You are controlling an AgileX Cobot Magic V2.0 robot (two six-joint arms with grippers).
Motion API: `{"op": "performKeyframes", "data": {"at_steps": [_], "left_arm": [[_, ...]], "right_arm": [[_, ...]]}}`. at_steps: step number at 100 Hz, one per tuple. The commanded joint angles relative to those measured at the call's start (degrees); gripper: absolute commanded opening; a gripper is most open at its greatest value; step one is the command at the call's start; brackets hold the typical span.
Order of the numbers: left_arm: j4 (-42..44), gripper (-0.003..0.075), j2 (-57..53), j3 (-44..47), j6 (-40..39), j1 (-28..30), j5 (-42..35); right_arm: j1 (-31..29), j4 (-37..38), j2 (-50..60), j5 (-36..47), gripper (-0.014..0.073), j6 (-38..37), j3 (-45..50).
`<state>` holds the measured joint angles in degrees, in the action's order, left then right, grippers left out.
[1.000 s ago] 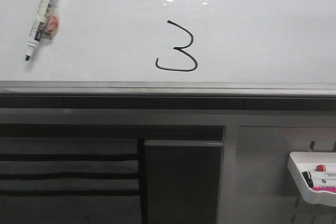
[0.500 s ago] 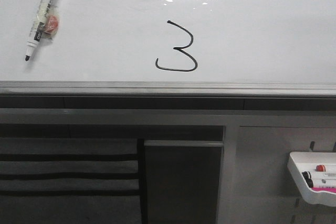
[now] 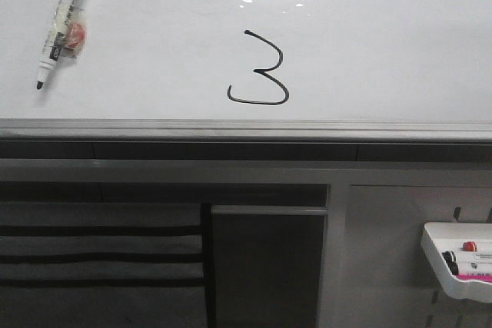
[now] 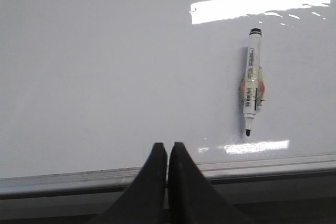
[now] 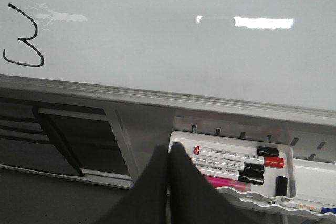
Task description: Write number 3 on whiteboard
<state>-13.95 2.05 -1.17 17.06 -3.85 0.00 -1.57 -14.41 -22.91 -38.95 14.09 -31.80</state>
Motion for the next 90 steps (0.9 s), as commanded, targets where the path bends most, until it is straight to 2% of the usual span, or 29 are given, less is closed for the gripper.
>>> {"op": "performKeyframes", "data": {"at_steps": [1,12,90], "left_arm": [[1.4,-0.0020,-1.9,0.2,-4.2,0.0,-6.6],[7.2,-0.0020,-3.9,1.9,-10.1,0.0,-7.3],[7.5,-0.0020,-3.9,1.9,-10.1,0.0,-6.4]], "right_arm": [[-0.4,-0.7,-0.3,3.8,-0.0069,0.1,-1.3],[-0.4,-0.7,-0.3,3.8,-0.0069,0.1,-1.3],[-0.4,-0.7,-0.3,3.8,-0.0069,0.1,-1.3]]}}
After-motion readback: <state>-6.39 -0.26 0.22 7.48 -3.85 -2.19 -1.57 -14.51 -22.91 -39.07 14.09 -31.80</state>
